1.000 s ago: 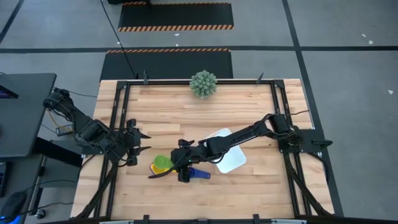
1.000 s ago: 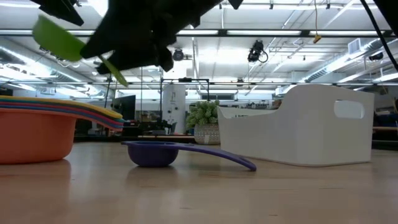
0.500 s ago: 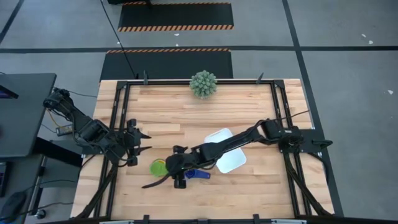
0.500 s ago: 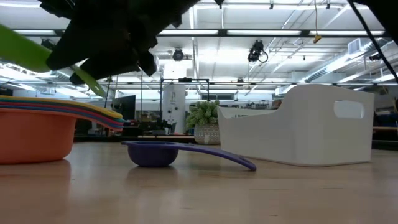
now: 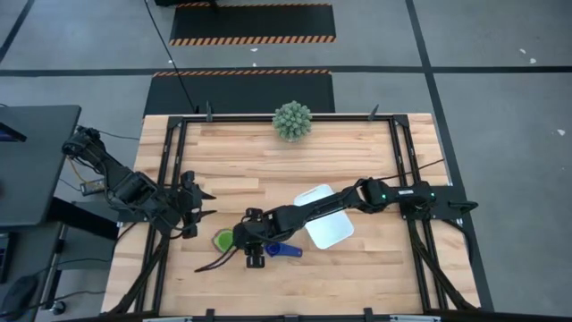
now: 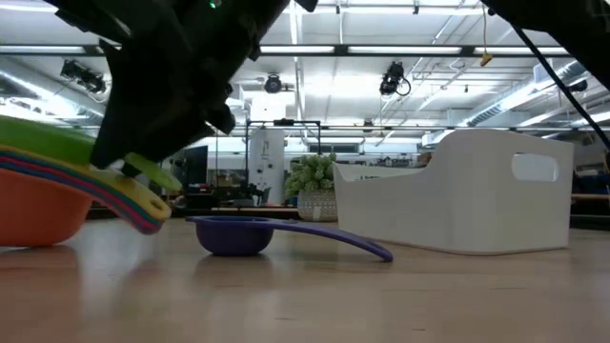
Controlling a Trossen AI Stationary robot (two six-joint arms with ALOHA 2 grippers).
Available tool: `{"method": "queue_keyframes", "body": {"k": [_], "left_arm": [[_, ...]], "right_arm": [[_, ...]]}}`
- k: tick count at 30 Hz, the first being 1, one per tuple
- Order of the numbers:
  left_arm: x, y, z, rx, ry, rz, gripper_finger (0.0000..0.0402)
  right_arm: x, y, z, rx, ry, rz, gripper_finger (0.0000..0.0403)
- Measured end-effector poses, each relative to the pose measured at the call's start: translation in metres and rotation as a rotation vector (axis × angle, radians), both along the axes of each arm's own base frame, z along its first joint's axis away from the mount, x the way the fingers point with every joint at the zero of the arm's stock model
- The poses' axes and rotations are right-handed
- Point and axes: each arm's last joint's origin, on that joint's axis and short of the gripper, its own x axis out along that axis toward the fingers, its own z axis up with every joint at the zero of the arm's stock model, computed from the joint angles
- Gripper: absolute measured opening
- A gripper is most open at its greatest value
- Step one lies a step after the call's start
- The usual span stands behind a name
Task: Nest measuring cups in basket
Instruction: Stack the green measuring cup on top of the yellow measuring cup
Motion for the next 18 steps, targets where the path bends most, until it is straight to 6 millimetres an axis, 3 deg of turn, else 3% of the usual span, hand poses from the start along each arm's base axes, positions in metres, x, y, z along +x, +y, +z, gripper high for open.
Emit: {"method": "queue_keyframes", "body": {"k": [18], "left_arm": [[0.000,0.000,0.000,0.001,0.002,0.000,0.0183]], "right_arm": [[0.006,-0.014,0.012,0.027,-0.057,0.024,0.0183]]}}
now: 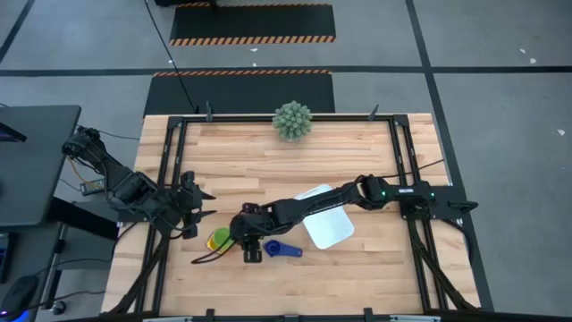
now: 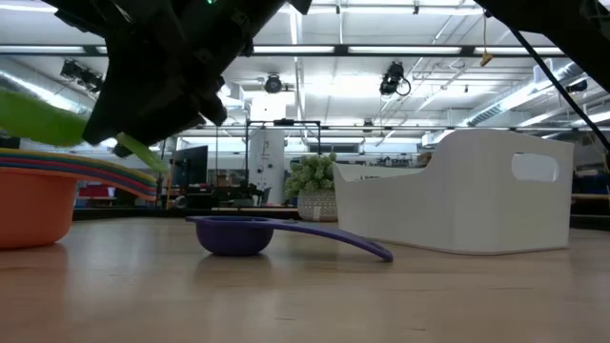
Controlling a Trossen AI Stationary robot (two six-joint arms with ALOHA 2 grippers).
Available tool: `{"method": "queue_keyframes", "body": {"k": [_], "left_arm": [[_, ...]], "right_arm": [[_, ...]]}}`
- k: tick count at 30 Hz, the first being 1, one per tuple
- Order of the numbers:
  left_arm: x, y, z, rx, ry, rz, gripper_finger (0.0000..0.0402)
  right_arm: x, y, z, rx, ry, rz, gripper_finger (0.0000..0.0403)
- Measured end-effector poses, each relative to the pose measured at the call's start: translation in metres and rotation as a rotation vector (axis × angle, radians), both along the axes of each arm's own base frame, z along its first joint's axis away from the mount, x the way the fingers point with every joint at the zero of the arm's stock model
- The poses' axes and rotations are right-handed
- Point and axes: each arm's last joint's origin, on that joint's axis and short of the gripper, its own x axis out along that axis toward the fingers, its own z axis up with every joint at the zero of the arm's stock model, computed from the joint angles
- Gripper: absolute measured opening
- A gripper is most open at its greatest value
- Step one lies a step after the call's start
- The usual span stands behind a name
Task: Nest measuring cups in basket
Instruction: Stack the green measuring cup on top of the yellow measuring cup
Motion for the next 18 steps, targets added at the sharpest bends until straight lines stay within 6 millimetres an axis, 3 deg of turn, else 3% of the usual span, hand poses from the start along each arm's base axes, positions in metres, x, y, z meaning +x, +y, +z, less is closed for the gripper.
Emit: {"method": "queue_keyframes", "body": {"k": [8,13,18], "left_arm": [[-0.001,0.000,0.004,0.005,0.007,-0.036,0.0183],[-0.008,0.001,0.024,0.008,-0.096,-0.057,0.0183],[-0.012,0.004,0.028,0.044,-0.136,-0.028,0.0183]], "right_arm": [[0.003,0.002,0.020,-0.025,-0.064,0.059,0.0183],[0.004,-0.003,0.020,-0.032,-0.063,0.069,0.0183],[0.011,-0.007,0.020,-0.018,-0.126,0.114,0.0183]]}}
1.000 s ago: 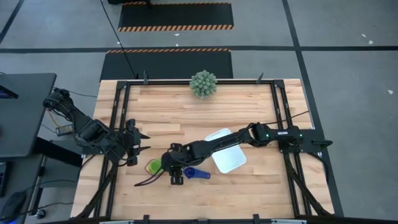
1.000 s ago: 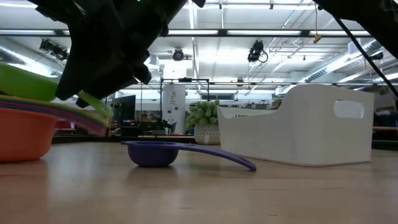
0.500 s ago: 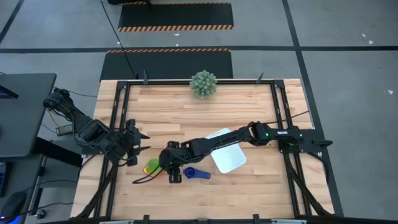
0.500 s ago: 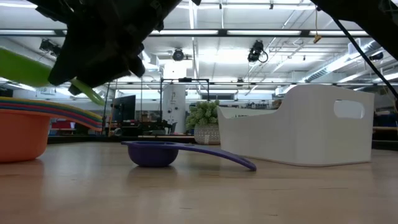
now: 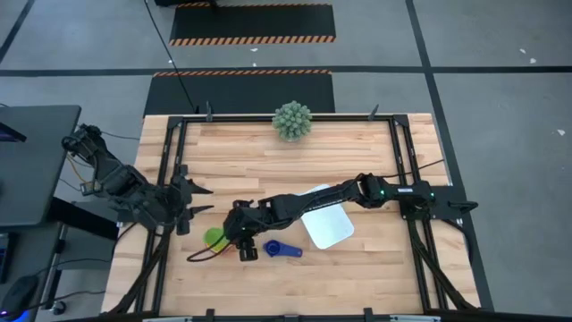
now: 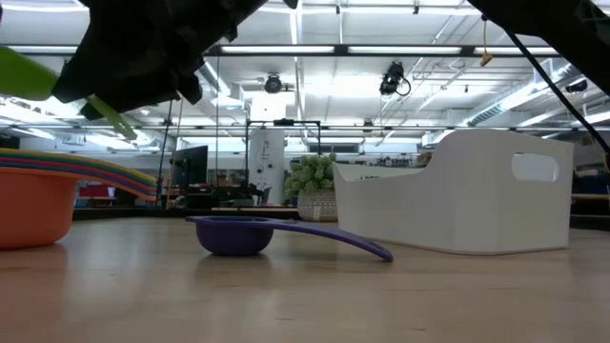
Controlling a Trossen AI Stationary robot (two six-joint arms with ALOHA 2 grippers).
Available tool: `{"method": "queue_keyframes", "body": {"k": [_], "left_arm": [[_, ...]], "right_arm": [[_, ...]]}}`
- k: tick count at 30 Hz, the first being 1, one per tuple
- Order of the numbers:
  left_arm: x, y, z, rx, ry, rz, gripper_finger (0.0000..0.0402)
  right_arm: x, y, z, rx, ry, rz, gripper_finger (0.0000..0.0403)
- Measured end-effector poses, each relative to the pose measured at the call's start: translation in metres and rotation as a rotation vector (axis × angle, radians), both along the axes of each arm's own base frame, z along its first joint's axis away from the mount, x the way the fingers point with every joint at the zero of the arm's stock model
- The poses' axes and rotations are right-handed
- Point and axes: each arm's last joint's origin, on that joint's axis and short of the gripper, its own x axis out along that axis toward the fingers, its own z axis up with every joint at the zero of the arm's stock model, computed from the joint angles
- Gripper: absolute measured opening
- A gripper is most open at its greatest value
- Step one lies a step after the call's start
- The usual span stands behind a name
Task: Nest measuring cups in basket
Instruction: Stack the green measuring cup on top of the yellow measuring cup
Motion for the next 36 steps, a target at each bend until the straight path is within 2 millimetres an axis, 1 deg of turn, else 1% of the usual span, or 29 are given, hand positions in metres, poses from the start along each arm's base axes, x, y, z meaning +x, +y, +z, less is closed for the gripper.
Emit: {"method": "queue_keyframes", "body": {"k": [6,9,13,15,17,21,23,26,28,30,34,36], "left_arm": [[0.000,0.000,0.000,0.004,-0.004,0.006,0.0183],[0.000,0.000,0.000,-0.010,-0.003,0.012,0.0183],[-0.001,-0.005,-0.006,-0.085,0.083,-0.038,0.0183],[0.000,-0.011,-0.018,-0.116,0.131,-0.060,0.0183],[-0.001,-0.017,-0.034,-0.144,0.193,-0.075,0.0183],[-0.004,-0.023,-0.067,-0.179,0.289,-0.021,0.0183],[-0.007,-0.024,-0.076,-0.207,0.301,0.010,0.0183],[-0.012,-0.027,-0.083,-0.240,0.309,0.029,0.0183],[-0.016,-0.030,-0.087,-0.271,0.314,0.032,0.0183],[-0.021,-0.034,-0.094,-0.294,0.339,0.019,0.0183],[-0.029,-0.044,-0.110,-0.364,0.354,-0.041,0.0183],[-0.031,-0.049,-0.120,-0.379,0.351,-0.078,0.0183]], "right_arm": [[0.001,-0.005,-0.001,-0.011,0.000,0.020,0.0183],[-0.001,0.001,-0.002,-0.024,0.011,0.037,0.0183],[-0.006,0.002,-0.010,-0.060,0.074,0.022,0.0183],[-0.008,0.001,-0.012,-0.069,0.104,0.017,0.0183],[-0.010,-0.001,-0.013,-0.080,0.131,0.003,0.0183],[-0.015,0.000,-0.014,-0.119,0.174,-0.008,0.0183],[-0.018,0.002,-0.006,-0.125,0.167,0.005,0.0183],[-0.022,0.004,0.006,-0.137,0.157,0.006,0.0183],[-0.025,0.004,0.008,-0.152,0.170,-0.003,0.0183],[-0.028,0.004,0.010,-0.173,0.188,-0.013,0.0183],[-0.035,0.004,0.020,-0.218,0.199,-0.045,0.0183],[-0.038,0.003,0.020,-0.236,0.226,-0.064,0.0183]]}}
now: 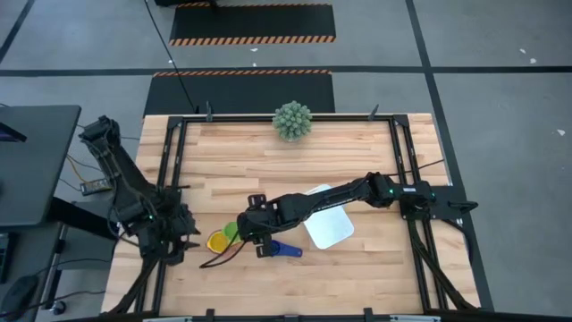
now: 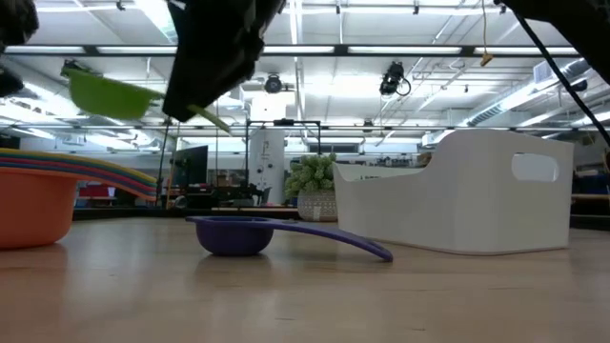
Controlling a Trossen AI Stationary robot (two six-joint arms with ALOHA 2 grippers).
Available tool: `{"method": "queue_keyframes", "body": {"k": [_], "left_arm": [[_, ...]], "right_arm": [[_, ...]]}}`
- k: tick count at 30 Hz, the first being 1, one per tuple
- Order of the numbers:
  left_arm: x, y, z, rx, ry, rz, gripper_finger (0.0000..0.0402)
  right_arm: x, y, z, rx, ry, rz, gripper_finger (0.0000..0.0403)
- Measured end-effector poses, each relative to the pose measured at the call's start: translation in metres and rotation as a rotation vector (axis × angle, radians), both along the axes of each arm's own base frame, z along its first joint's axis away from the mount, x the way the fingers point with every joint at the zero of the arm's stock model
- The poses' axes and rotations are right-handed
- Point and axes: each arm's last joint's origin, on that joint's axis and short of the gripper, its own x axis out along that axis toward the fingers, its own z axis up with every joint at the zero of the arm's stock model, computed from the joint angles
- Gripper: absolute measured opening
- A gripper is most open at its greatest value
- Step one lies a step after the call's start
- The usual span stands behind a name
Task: Nest measuring cups in basket
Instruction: Stack the green measuring cup on top of the yellow measuring cup
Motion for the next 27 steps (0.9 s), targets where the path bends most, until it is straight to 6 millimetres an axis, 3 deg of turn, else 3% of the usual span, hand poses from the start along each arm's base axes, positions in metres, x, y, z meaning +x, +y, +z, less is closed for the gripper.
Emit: {"method": "queue_keyframes", "body": {"k": [14,22,27], "left_arm": [[-0.008,-0.002,-0.063,0.150,0.118,-0.003,0.0183],[-0.013,-0.012,-0.066,0.193,-0.111,-0.017,0.0183],[-0.017,-0.016,-0.074,0.249,-0.150,-0.016,0.0183]], "right_arm": [[0.001,-0.005,0.000,-0.010,0.000,-0.027,0.0183],[0.000,-0.005,-0.001,-0.011,0.004,-0.027,0.0183],[0.001,-0.005,0.000,-0.010,-0.001,-0.027,0.0183]]}}
